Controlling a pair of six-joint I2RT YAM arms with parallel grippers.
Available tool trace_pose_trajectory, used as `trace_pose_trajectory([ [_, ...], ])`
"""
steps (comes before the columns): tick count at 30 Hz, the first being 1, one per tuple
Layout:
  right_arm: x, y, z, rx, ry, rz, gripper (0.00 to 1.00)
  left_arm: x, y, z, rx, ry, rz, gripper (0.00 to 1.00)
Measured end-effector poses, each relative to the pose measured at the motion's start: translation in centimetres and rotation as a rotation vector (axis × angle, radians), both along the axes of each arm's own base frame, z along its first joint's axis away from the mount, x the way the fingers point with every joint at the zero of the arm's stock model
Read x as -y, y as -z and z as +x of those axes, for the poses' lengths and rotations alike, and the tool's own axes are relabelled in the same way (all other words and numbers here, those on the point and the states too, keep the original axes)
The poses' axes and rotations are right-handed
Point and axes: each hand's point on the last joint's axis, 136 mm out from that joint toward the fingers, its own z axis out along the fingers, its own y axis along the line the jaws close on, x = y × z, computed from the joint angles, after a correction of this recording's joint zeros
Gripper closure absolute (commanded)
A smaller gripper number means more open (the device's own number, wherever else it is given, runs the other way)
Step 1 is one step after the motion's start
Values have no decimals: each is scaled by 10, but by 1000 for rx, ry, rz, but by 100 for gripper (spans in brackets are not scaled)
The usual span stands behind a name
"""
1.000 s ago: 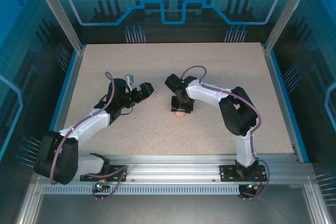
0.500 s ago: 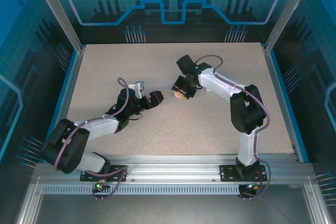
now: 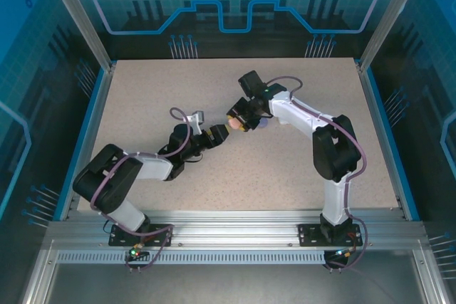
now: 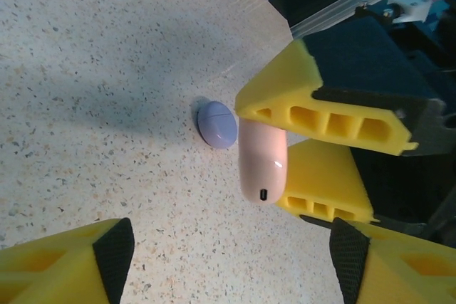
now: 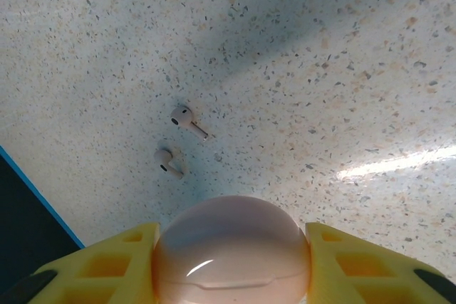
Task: Insert wireless bluetooth earbuds into charging case
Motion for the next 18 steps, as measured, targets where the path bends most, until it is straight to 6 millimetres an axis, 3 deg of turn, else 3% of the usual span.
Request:
trace_pose_trajectory([
  [18, -13, -2, -6, -4, -12, 23, 62, 22, -3, 21, 39, 1, -24, 52],
])
